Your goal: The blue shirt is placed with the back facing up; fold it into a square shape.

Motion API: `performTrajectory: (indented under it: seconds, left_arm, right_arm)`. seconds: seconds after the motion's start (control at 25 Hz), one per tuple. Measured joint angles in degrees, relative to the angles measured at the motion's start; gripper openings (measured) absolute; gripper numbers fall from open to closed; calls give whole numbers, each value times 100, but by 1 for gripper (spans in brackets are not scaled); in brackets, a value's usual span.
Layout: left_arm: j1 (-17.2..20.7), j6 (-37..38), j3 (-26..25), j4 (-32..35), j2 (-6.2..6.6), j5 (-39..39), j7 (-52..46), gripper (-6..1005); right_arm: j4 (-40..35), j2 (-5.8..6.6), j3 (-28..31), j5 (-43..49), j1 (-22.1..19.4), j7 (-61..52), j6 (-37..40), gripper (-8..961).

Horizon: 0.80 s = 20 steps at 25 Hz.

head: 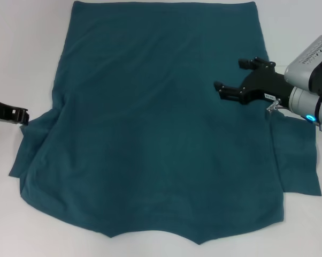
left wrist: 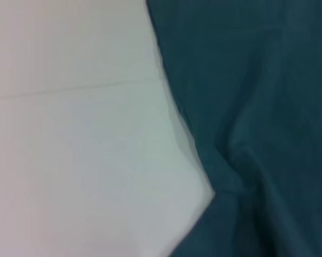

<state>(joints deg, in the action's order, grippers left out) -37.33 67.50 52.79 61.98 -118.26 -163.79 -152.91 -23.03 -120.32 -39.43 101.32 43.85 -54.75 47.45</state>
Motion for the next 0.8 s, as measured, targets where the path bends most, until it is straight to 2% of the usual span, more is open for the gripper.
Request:
performTrajectory:
  seconds: [0.16, 0.36, 0.48, 0.68, 0.8]
  left_arm:
    - [-180, 83, -16, -267, 140, -1, -5, 83]
    - [-239, 64, -33, -544, 201, -3, 4, 315]
    - [-215, 52, -82, -588, 204, -4, 29, 560]
    - [-184, -28, -156, -719, 206, -4, 48, 786]
    - [-182, -143, -166, -852, 207, -4, 56, 789]
  right_arm:
    - [8, 0, -3, 0, -25, 34, -1, 909]
    - [28, 0, -3, 2, -32, 60, -7, 909]
    - [28, 0, -3, -3, -34, 86, -7, 909]
    - [34, 0, -3, -35, -33, 124, -2, 908]
    - [71, 0, -3, -44, -24, 147, -2, 908]
